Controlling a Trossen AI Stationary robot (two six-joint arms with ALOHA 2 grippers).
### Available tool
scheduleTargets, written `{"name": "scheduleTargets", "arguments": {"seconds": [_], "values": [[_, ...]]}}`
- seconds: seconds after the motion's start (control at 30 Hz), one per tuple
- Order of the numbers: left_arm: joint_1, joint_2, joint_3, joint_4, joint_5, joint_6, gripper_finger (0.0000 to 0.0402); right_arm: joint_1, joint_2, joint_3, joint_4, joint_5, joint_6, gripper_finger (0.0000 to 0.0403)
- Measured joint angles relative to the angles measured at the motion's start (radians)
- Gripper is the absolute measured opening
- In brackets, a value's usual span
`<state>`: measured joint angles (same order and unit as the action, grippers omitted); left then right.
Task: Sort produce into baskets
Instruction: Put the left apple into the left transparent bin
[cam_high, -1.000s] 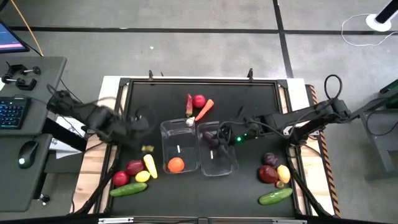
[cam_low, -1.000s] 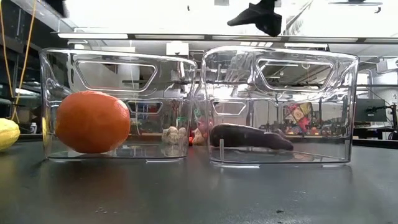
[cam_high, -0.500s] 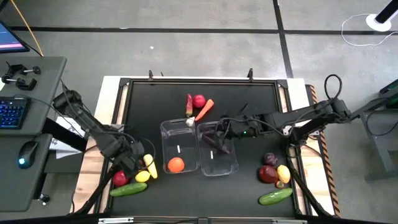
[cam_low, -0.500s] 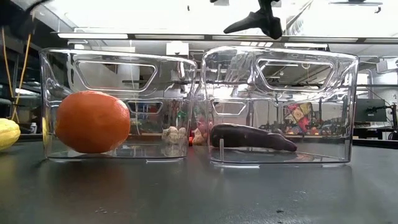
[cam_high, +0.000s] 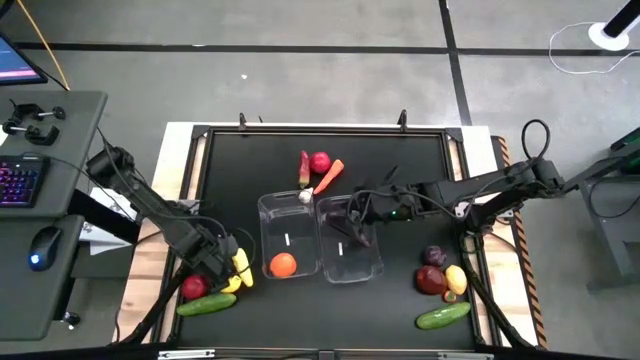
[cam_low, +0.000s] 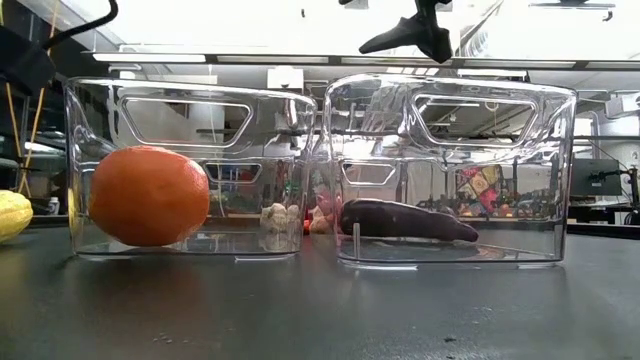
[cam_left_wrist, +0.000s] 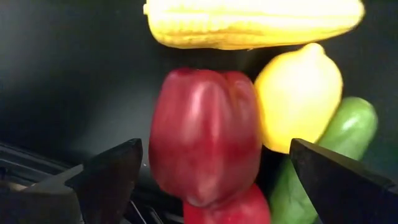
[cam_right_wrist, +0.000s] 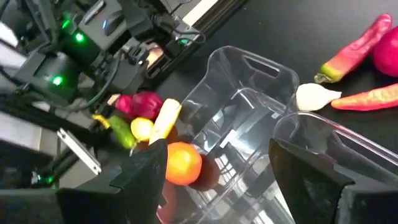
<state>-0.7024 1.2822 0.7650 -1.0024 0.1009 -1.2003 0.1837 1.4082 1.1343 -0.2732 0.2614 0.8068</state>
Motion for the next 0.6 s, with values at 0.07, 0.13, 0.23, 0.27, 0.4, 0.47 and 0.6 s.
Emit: {"name": "scheduleTargets", "arguments": {"seconds": [0.07,0.13,0.23,0.27,0.4,0.47,0.6], "values": [[0.008,0.031,0.000,0.004,0.009,0.001,0.0397,0.000,0.000,0.000,-0.007,-0.029,-0.027,0.0273],[0.017,0.063,0.002,0.004,0.049,0.009,0.0397,0.000,0.000,0.000,-0.023,-0.054,-0.046,0.0273],[0.030,0.121,-0.002,0.012,0.072,0.009,0.0397,0.000,0.000,0.000,-0.059,-0.066,-0.056,0.0273],[0.034,0.132,-0.002,0.018,0.077,0.016,0.0397,0.000,0.000,0.000,-0.072,-0.070,-0.056,0.0273],[0.052,0.192,0.000,0.048,0.117,0.054,0.0397,0.000,0.001,0.000,-0.102,-0.071,-0.056,0.0273],[0.063,0.210,0.000,0.047,0.137,0.061,0.0397,0.000,0.001,0.000,-0.105,-0.074,-0.056,0.0273],[0.075,0.216,0.009,0.032,0.155,0.079,0.0388,0.000,0.001,0.000,-0.105,-0.084,-0.056,0.0273]]}}
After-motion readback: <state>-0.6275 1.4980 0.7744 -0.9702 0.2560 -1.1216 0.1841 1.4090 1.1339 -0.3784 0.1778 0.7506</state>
